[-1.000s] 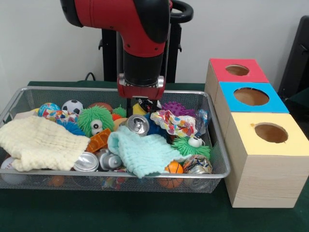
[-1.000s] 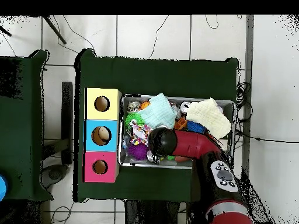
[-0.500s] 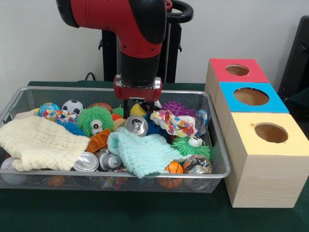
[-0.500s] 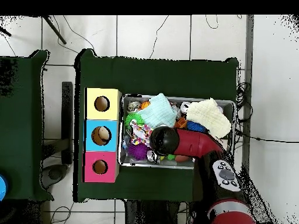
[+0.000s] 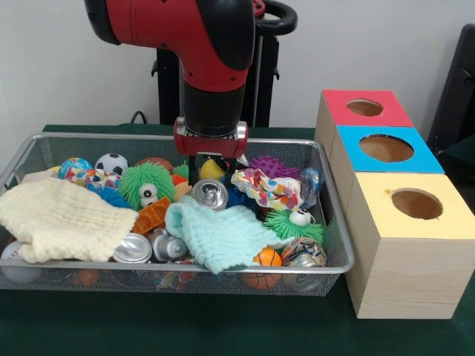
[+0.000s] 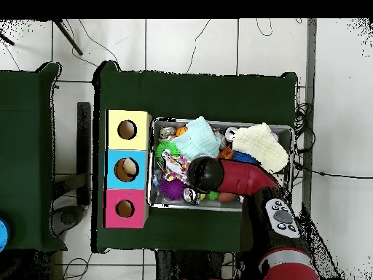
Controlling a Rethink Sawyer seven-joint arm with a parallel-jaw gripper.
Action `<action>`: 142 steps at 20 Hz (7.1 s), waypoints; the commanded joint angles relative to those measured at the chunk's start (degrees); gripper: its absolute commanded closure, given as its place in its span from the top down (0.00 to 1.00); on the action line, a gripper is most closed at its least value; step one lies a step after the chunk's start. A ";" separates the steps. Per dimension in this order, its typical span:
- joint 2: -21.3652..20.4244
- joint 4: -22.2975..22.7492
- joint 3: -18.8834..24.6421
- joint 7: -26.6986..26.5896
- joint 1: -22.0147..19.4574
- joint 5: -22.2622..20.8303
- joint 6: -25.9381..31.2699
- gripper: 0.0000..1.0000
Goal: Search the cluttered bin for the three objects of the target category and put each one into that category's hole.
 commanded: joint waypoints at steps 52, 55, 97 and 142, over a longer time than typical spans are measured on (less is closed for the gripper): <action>4.23 -5.41 2.74 2.95 0.22 -4.13 -3.51 0.00; 4.04 -4.60 3.79 2.17 -0.72 -4.34 -4.85 0.00; 5.00 -1.25 1.72 6.20 0.65 -4.47 -11.13 1.00; 6.84 -9.80 2.52 3.05 1.08 -1.96 -0.96 0.00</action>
